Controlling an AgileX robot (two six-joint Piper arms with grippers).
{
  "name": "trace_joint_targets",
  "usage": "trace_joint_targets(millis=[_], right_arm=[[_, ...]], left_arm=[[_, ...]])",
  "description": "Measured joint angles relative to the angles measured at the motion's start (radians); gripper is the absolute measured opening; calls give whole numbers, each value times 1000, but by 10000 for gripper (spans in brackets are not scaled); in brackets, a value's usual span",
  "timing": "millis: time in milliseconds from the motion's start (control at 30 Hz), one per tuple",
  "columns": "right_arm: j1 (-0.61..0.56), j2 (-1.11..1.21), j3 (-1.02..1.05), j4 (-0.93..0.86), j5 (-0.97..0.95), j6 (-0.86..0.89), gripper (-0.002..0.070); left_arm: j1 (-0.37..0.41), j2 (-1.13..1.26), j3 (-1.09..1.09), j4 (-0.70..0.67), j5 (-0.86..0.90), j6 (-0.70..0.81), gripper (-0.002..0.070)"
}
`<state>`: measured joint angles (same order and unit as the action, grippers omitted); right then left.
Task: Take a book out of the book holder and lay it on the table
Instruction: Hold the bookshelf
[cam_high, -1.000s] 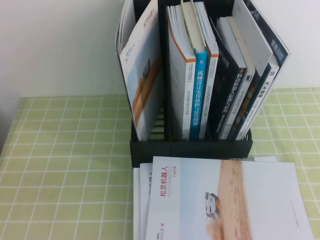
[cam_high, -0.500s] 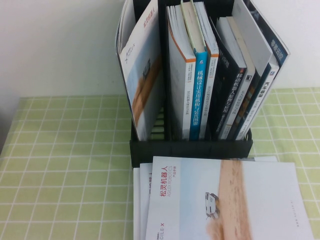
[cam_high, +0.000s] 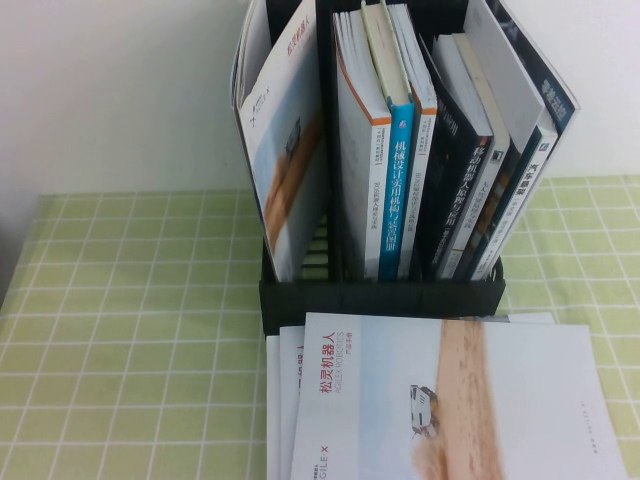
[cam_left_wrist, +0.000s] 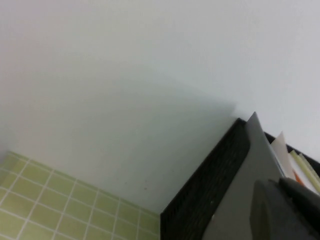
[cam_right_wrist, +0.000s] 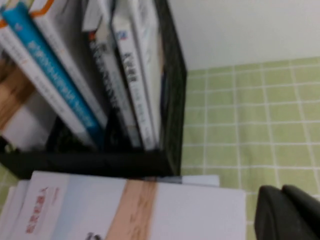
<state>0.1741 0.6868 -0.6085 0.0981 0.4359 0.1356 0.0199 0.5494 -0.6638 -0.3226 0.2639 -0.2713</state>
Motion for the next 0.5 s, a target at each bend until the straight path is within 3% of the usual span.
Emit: trace_joint_targets(millis=[100,233,500], right_arm=[[76,57,6,97,-14,-94,-2],[177,157,6,381,-93,-341,-2],[442,443,-51,1047,-279,-1089,-2]], left_arm=[[0,31,0,-38,-31,13,-3],[-23,127,-4,-74,-38,178,-3],[-189,473,-174,-291,22,798,-3]])
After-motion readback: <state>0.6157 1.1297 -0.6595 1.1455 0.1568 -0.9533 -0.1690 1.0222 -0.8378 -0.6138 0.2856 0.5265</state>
